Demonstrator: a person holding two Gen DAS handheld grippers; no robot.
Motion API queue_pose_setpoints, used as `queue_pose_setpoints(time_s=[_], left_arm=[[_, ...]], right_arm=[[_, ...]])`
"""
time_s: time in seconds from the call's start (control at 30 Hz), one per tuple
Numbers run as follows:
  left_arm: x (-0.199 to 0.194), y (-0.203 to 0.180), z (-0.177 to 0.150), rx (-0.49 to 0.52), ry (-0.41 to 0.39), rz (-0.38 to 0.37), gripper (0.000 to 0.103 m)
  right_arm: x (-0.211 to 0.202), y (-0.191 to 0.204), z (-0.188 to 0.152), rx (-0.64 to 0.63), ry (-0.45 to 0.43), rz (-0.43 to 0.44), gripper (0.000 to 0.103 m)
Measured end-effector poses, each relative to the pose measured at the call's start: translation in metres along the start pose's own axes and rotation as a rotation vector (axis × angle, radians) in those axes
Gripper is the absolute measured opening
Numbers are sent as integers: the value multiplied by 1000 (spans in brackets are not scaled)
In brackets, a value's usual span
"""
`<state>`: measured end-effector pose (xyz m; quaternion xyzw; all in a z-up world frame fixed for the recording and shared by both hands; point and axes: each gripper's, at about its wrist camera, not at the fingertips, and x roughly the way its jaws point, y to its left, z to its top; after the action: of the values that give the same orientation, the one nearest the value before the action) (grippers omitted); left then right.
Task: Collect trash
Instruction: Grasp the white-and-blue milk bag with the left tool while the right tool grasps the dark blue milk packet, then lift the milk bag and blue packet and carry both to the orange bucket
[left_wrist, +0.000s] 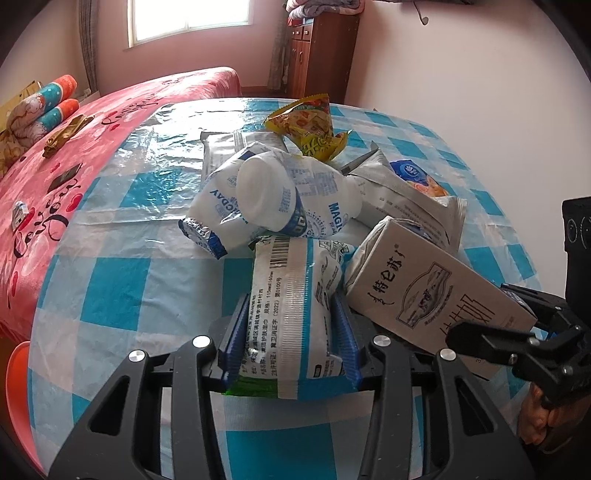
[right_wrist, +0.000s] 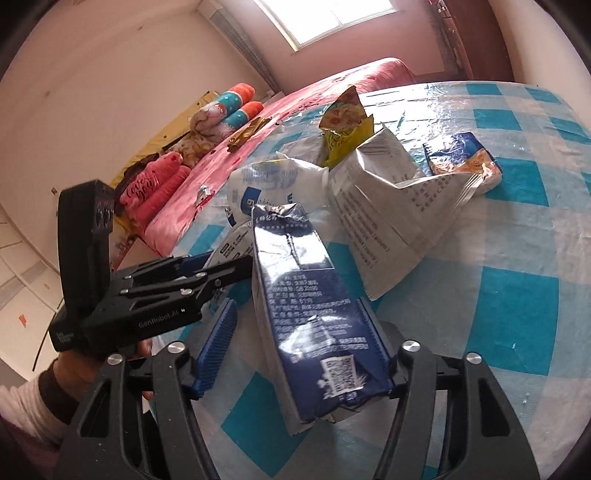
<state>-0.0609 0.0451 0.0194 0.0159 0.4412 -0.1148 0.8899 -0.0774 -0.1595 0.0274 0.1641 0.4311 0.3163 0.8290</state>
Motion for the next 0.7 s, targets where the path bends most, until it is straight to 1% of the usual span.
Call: queue_pose_setpoints(time_s=[0.07,0.13,0.2,0.23,0.33,0.43,0.53,0.7], left_arm=[[-2,0,-2,2,-6,7,44],[-3,0,-3,2,-12,12,43],[-5,1,-5,-3,-16,10,43],[-5,1,-5,-5,-17,8,43],[-7,5,-7,-13,-18,1,42],[-10,10,-9,-26,-21,-9,42],[-11,14,-12,-35,-23,-20,42],[-17,22,-18,-52,-22,-41,42]], right_arm=[[4,2,0,-12,13,-5,60],[9,7,-1,-34,22,-33,59],[12,10,-1,-53,28,-46,51],[13,11,-2,-58,31,-53,46],[15,16,-3,-76,28,-63,43],[16,18,-3,-81,13,-85,34],[13,14,-2,-61,-11,-108,34],[5,6,-1,-25,-57,-112,34]])
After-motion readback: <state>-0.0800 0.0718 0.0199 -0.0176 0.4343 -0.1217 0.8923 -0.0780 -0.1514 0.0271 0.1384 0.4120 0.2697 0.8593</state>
